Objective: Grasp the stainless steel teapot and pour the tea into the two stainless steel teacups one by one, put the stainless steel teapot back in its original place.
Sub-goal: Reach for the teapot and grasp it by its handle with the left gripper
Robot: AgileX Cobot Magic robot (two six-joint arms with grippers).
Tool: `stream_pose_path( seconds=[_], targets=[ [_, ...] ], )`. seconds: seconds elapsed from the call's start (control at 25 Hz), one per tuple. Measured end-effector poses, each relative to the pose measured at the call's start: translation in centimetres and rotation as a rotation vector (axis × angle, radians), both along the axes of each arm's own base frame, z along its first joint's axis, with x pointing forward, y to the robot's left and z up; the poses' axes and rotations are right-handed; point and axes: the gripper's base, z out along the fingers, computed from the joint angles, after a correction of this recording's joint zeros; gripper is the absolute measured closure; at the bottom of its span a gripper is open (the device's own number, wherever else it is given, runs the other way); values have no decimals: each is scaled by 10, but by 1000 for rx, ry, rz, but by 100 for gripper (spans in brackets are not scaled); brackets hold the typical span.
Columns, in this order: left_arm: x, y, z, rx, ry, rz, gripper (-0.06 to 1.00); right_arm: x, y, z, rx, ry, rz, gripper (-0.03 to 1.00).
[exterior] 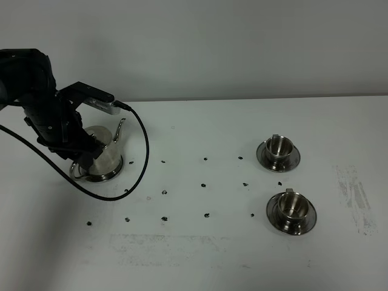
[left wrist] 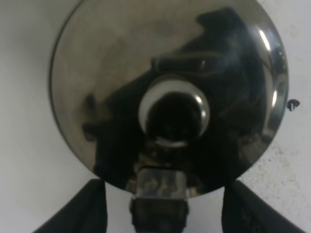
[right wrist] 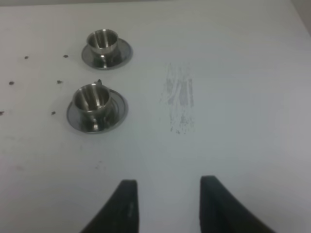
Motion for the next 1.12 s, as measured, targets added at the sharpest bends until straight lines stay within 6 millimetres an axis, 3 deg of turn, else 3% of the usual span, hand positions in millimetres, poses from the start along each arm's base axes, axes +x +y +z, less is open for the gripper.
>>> stream_pose_path(
  seconds=[0.72, 1.12],
  targets=[
    [3, -2, -6, -4, -13, 3, 42, 0, 0, 0, 0, 0, 0, 67],
    [3, -4, -6, -5, -11, 1, 61, 0, 0, 0, 0, 0, 0, 67]
  ],
)
